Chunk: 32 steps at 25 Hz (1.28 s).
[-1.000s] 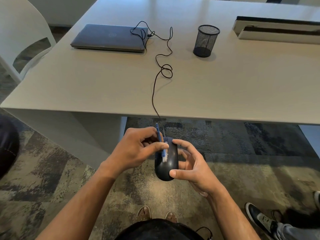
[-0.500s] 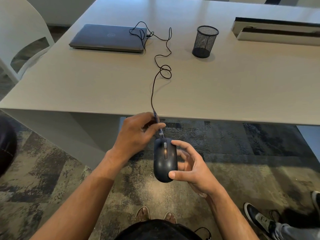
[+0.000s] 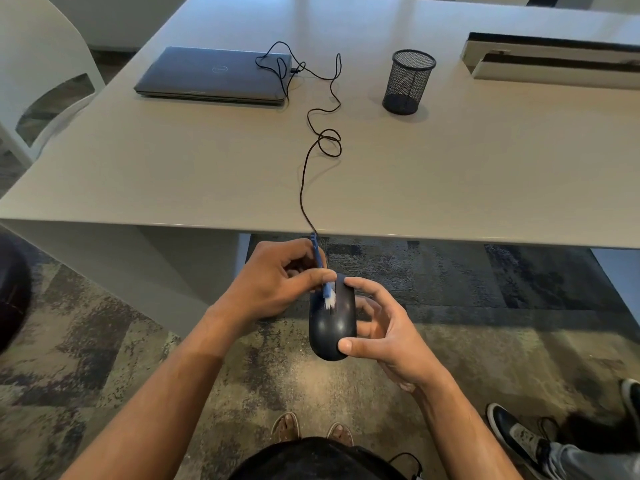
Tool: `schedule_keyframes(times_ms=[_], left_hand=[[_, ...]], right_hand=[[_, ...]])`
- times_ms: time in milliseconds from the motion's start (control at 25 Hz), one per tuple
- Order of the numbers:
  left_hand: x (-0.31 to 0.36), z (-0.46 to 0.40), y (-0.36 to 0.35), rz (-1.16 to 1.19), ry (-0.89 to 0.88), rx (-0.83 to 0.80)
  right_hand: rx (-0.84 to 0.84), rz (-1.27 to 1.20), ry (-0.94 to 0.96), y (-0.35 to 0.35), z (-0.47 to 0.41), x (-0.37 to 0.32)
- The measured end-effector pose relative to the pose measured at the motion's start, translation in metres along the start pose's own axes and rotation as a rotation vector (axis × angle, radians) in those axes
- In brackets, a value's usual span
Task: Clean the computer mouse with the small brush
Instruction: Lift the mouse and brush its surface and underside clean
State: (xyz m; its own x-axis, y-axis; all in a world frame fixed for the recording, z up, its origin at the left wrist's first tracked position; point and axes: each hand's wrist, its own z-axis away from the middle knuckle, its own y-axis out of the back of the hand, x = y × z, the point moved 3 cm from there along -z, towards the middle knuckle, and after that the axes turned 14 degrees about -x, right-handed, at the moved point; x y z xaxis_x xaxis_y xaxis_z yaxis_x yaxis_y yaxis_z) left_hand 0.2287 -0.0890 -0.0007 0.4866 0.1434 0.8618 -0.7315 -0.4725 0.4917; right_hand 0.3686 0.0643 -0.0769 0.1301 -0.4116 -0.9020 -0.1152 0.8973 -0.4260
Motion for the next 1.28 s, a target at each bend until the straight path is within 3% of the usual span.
schedule_keyframes(times_ms=[280, 360, 480, 560, 640, 1160, 1280], left_hand=[[0.003, -0.011, 0.004, -0.242, -0.061, 0.227], [0.008, -0.007, 0.006, -0.153, -0.071, 0.247], [0.013, 0.000, 0.005, 0.120, -0.037, -0.013], [0.014, 0.003, 0.000, 0.049, -0.036, -0.184], [0.016, 0.001, -0.004, -0.054, -0.060, -0.212], [0.005, -0.024, -0.001, -0.301, -0.065, 0.083], [0.007, -0.021, 0.002, -0.203, -0.075, 0.167]], right_hand=[[-0.009, -0.013, 0.011, -0.003, 0.001, 0.004], [0.006, -0.021, 0.018, -0.002, 0.001, 0.003], [0.016, -0.031, 0.022, 0.000, 0.001, 0.002], [0.015, -0.027, 0.014, 0.000, 0.001, 0.001], [0.016, -0.016, 0.006, -0.001, 0.001, 0.003], [0.010, 0.009, 0.000, -0.003, 0.001, 0.005], [0.016, -0.002, 0.009, -0.002, 0.001, 0.003]])
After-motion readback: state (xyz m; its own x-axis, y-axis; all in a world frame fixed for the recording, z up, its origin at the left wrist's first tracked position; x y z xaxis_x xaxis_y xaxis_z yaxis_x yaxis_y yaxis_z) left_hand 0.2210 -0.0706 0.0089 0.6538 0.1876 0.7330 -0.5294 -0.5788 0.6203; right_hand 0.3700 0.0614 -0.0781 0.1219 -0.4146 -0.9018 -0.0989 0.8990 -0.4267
